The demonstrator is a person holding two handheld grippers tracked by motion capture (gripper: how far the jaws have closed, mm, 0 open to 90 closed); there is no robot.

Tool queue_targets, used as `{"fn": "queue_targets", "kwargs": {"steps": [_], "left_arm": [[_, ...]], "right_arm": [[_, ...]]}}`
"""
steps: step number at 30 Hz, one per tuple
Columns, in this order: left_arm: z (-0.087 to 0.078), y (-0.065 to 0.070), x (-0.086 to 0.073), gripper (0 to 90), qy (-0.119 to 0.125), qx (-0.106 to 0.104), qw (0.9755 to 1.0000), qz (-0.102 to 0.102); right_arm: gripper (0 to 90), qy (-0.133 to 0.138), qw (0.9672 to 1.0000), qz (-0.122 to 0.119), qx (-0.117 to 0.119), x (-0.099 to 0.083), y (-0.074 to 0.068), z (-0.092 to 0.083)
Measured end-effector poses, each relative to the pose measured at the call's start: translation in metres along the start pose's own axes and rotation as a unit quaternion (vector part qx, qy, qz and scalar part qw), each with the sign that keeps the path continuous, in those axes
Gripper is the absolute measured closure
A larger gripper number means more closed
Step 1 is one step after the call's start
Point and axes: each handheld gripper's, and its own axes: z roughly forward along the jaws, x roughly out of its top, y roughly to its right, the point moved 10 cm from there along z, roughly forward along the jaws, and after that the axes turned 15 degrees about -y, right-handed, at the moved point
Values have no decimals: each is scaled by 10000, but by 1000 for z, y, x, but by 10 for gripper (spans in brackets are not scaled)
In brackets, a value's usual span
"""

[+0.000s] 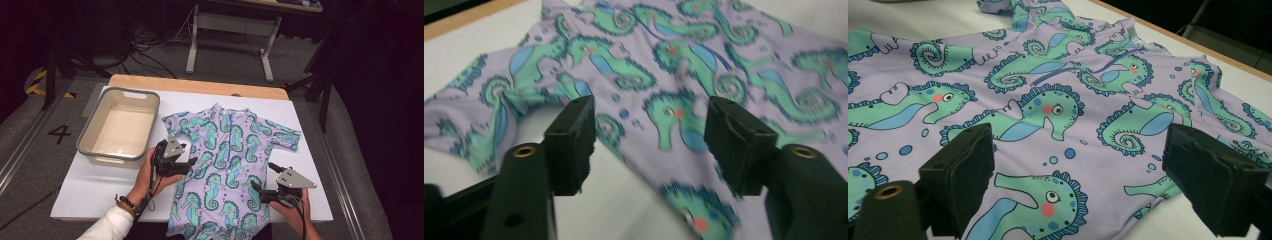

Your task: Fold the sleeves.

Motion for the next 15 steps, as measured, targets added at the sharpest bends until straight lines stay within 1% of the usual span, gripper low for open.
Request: {"fn": "queue_targets", "kwargs": {"steps": [1,2,3,5,6,7,10,11,12,13,15], "left_arm": [[2,-3,4,367,14,49,10000,-29],[5,-7,10,351,76,34,9999,-92],[7,-9,14,340,98,15,9999,-104],[15,-20,24,332,50,195,9996,-199],[18,-24,28,317,60,203,9995,-250],[22,-32,33,313,42,295,9990,-330],[35,-50,43,314,-135,436,9978,-485],[39,-54,45,316,-187,500,9970,-553],[45,-62,46,318,-304,600,9957,-633],[49,-66,47,318,-357,617,9952,-670],[57,-75,49,327,-465,729,9936,-725]], "right_arm": [[140,0,10000,-1,3,0,0,0],[140,-1,10000,-3,9,0,0,0],[140,-2,10000,-2,18,0,-1,0],[140,-3,10000,-26,17,0,-1,0],[140,-3,10000,-32,13,0,-1,0],[140,-7,10000,-36,15,0,-1,0],[140,-7,10000,-79,31,0,-2,0],[139,-16,10000,-89,33,0,-3,0],[139,-28,10000,-90,31,0,-3,0],[139,-25,9999,-120,25,0,-3,0],[139,-30,9999,-133,35,0,-4,0]]}}
